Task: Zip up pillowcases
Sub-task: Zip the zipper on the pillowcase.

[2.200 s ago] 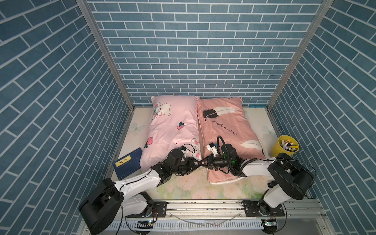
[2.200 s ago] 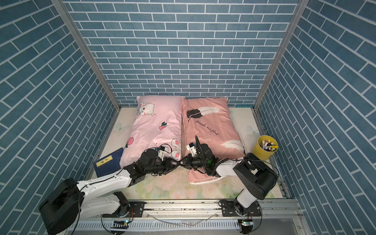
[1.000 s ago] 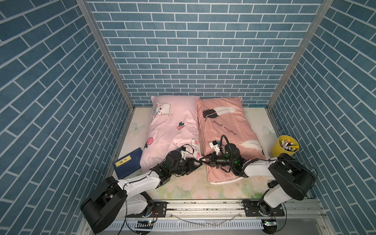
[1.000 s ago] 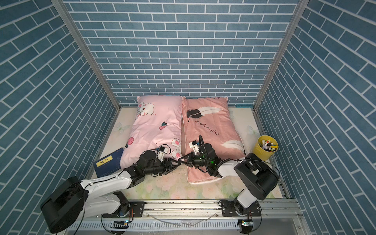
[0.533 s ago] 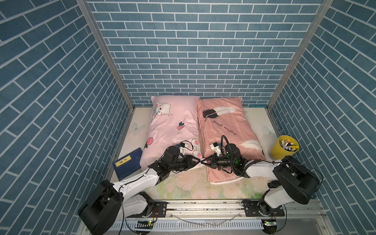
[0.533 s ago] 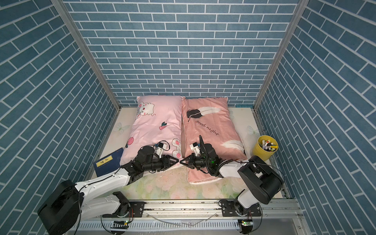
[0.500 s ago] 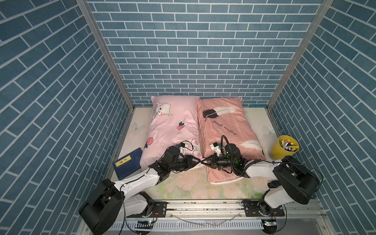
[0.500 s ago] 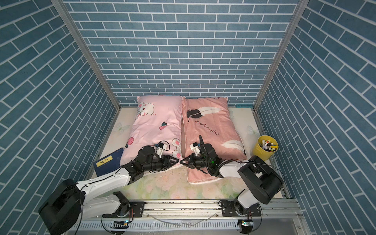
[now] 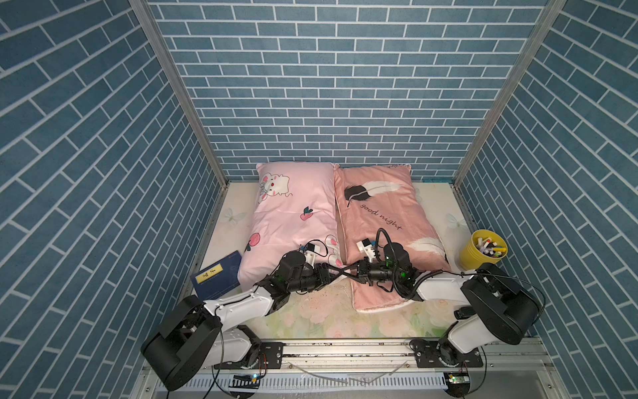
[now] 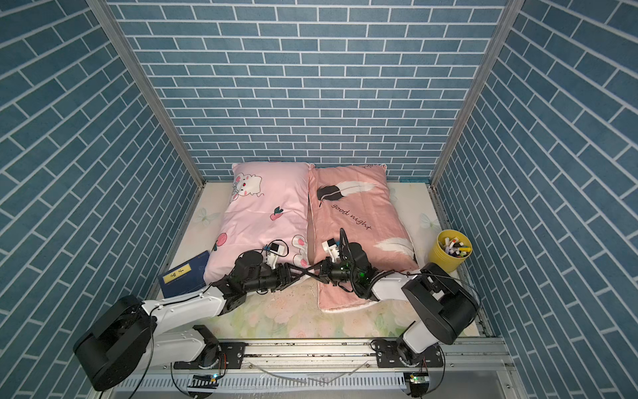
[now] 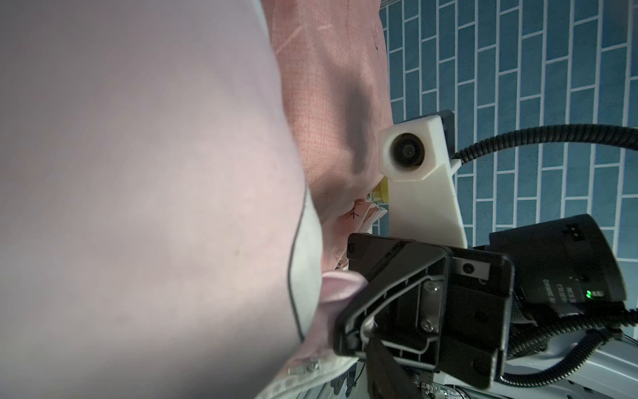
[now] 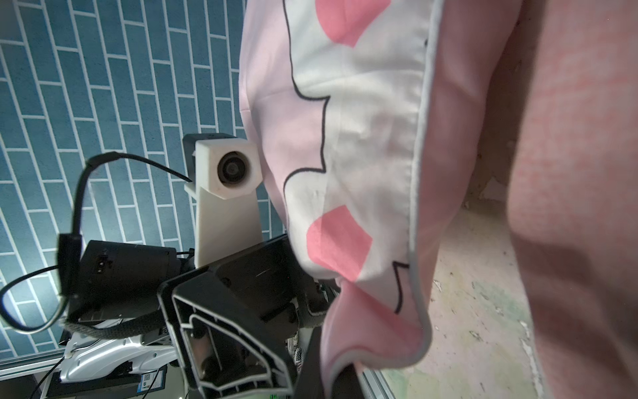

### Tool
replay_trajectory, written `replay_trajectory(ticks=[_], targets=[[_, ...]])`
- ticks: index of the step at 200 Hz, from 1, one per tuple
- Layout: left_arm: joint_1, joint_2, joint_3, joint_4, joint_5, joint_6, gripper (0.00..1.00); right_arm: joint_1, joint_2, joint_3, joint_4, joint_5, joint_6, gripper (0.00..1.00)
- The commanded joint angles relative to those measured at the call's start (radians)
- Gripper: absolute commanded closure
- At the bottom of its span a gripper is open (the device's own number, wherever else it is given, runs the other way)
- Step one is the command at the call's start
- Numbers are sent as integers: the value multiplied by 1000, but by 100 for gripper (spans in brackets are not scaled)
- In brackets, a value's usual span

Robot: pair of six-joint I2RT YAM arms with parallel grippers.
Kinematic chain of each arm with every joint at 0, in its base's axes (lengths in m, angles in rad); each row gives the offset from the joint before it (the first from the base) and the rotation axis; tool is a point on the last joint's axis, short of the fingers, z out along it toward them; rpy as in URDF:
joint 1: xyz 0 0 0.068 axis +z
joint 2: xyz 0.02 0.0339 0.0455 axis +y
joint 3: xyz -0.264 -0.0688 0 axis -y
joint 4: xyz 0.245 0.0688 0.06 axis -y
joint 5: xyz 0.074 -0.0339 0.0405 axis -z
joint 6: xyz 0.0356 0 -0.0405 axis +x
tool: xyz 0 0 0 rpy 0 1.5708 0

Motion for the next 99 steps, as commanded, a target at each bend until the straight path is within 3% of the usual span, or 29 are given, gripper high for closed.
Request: replay_trajectory(ticks=[1,47,99], targets=[[-22,34,-20,80,-2,-46,47,-6,18,-8,70,-7,45,100],[-45,130,-34,261,-2,-129,52,-5,19,-14,40,1,23,100],[-46,121,-37,220,-13,-127,61,-6,-52,6,-210,31,-120,100]])
